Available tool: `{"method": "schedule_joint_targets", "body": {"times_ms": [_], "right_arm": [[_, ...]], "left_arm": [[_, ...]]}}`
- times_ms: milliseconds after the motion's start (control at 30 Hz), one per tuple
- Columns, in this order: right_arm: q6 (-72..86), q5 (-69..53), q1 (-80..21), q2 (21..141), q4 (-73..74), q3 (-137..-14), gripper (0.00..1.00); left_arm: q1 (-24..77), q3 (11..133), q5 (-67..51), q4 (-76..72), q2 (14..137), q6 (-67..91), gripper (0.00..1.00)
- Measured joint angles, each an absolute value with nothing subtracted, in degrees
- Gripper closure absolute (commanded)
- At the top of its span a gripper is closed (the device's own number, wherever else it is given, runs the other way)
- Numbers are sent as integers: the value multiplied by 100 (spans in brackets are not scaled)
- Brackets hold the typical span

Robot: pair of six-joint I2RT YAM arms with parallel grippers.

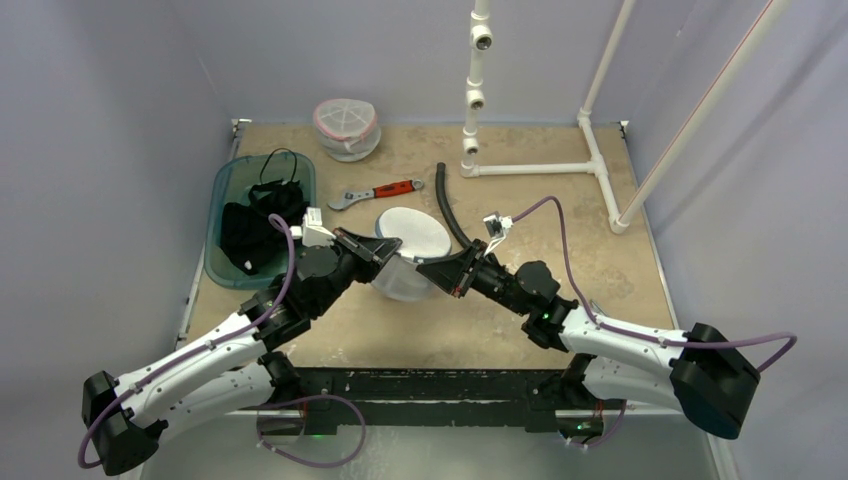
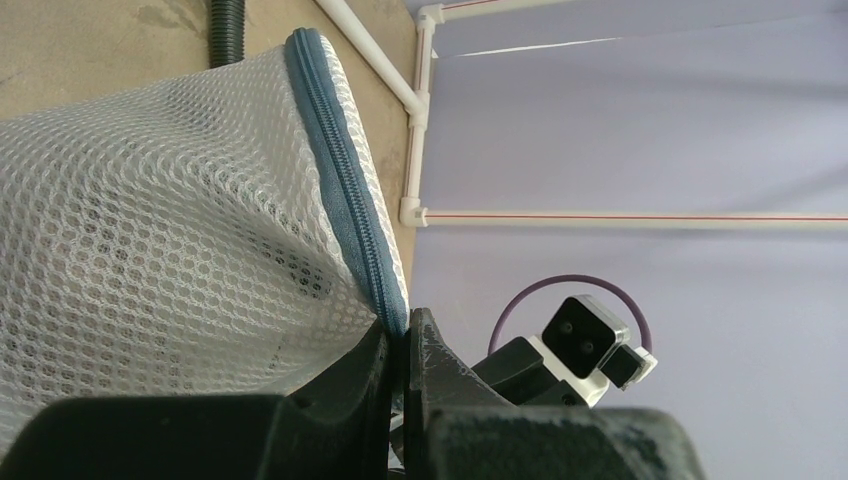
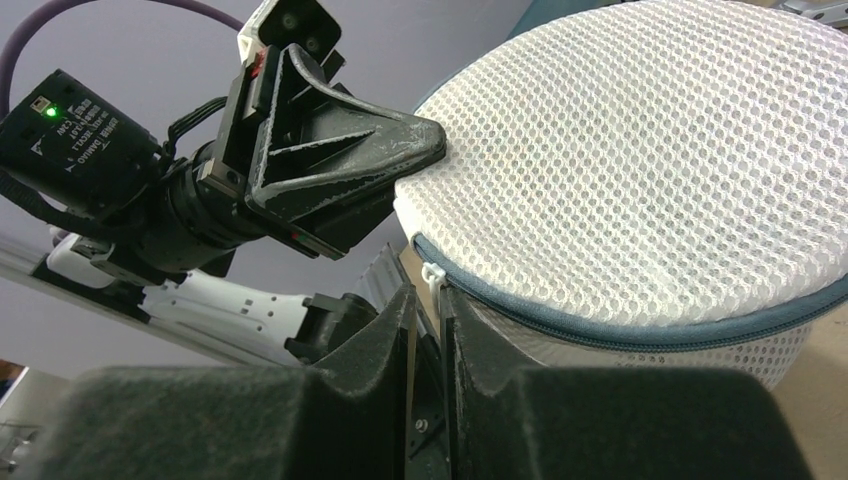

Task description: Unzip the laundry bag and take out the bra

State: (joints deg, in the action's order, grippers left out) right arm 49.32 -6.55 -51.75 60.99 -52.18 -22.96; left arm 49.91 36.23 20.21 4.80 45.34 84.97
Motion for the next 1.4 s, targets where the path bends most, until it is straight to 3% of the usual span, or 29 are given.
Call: {"method": "schedule_joint_targets", "body": {"times_ms": [67,400,933,1400], "right_arm": [[4932,-655,-5175,6101,-5216,-2296,100],[4897,-589,-5175,6031,-5078,-2296,100],[3441,392,-5207,4984,-2416,-2606,100],[3472,1374,-4960,4436,-1581,-2224,100]], "left_arm": [[4991,3623,2014,475,4534,8497,100],[4991,3623,1994,440,4508,8493,100],[4991,3837,1619,698,4735,7915,100],[4991,3837,869,548,4821,7190,100]]}}
